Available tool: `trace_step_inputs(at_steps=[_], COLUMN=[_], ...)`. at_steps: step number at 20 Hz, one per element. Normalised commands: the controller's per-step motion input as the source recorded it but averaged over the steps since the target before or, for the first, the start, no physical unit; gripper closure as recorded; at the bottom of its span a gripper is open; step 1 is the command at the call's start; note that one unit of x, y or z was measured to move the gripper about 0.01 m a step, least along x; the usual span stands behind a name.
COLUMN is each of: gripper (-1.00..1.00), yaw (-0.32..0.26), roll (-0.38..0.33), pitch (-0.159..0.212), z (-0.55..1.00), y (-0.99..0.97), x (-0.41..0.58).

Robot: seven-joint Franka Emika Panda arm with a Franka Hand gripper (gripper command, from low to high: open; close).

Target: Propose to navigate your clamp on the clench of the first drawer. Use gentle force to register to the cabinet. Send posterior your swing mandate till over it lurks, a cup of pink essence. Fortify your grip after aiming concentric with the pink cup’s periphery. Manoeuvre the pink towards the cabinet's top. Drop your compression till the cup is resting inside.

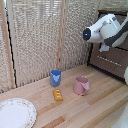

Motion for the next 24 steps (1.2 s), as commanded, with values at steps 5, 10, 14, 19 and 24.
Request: trace_step_inputs(at_steps=[5,10,14,19,24], gripper=[1.0,1.0,1.0,1.0,1.0], yaw=[0.0,-0.068,-0.185,-0.172,-0.132], roll=[0.007,0.176,0.22,0.198,0.065], pitch=[-0.008,-0.079,-0.001,-0.05,-0.134], z=[-0.01,0.04,0.05,0.09,-0.03], y=[0.14,0.34,0.45,0.52,0.78], x=[0.093,-0.007,0.0,-0.015,-0.009])
